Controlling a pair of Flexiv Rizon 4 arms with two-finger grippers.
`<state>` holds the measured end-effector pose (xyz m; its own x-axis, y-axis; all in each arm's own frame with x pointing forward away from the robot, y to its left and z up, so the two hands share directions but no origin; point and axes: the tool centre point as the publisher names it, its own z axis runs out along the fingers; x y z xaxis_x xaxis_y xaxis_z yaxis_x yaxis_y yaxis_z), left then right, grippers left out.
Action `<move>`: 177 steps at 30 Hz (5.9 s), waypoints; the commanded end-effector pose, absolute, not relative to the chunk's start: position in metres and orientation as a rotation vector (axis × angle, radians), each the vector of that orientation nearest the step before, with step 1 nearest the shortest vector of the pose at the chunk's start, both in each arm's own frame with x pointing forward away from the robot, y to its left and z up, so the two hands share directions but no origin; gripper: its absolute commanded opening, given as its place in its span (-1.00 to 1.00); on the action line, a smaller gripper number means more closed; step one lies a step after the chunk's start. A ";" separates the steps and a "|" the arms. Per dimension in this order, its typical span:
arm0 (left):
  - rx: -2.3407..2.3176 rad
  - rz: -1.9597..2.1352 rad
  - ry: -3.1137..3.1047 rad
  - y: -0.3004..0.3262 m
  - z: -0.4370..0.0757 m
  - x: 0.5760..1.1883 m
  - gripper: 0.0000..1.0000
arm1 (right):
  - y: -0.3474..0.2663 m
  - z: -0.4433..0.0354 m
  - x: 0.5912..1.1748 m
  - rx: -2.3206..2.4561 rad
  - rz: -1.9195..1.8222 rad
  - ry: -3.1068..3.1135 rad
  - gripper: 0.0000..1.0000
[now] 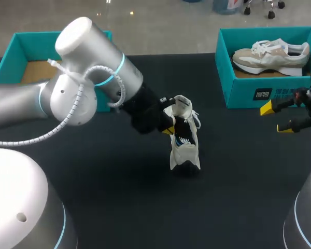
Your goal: Take the shoe out of the shoebox, open the shoe tongue, remove and reinsert the insole, then place the shoe into the shoebox
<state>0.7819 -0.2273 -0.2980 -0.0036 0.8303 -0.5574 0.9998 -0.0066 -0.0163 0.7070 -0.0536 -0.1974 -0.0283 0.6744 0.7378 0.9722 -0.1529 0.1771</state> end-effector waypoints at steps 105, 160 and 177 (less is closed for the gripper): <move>2.080 0.003 1.939 -0.265 -0.369 0.803 -1.00 | -0.053 -0.198 0.706 -1.863 -1.012 -1.723 1.00; 1.851 0.485 1.907 -0.254 -0.343 0.841 1.00 | -0.053 -0.198 0.706 -1.863 -1.012 -1.723 1.00; 1.852 0.450 1.924 -0.245 -0.328 0.841 1.00 | -0.053 -0.198 0.706 -1.863 -1.012 -1.723 1.00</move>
<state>0.8391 -0.2497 -0.3319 -0.0189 0.9967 -0.0785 0.8547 0.0569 0.5160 0.7069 -0.0537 -0.1974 -0.0283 0.6745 0.7378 0.9723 -0.1529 0.1771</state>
